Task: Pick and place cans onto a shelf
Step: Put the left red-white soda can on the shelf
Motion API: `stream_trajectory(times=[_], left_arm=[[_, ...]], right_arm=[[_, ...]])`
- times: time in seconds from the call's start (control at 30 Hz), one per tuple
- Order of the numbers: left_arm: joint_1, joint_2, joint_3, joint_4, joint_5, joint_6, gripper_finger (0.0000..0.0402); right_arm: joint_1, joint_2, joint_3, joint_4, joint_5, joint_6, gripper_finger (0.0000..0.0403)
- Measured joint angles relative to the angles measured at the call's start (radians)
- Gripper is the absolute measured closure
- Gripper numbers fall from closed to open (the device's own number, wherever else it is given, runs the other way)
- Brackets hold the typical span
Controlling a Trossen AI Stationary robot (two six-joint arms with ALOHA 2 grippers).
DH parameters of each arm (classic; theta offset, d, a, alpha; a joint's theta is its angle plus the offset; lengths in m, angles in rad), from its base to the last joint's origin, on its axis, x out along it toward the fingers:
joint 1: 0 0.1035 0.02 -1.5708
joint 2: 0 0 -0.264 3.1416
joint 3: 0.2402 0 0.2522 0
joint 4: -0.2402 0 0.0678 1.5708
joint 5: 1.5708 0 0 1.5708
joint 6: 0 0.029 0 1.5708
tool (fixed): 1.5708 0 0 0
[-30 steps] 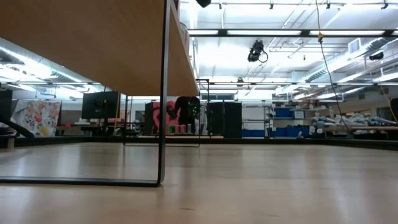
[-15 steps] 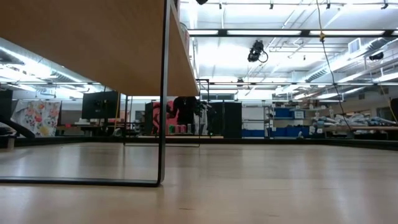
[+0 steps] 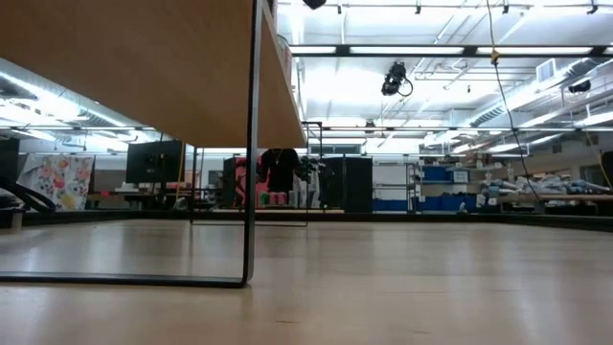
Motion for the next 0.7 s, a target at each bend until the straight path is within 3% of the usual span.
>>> stream_trajectory(times=[0.4, 0.7], left_arm=[[-0.001, 0.005, -0.153, 0.370, -0.151, -0.062, 0.0198], [0.033, 0.095, -0.155, 0.361, -0.201, -0.052, 0.0220]], right_arm=[[0.043, 0.041, 0.000, 0.016, 0.154, 0.012, 0.0246], [0.037, 0.075, 0.000, 0.040, 0.185, -0.010, 0.0246]])
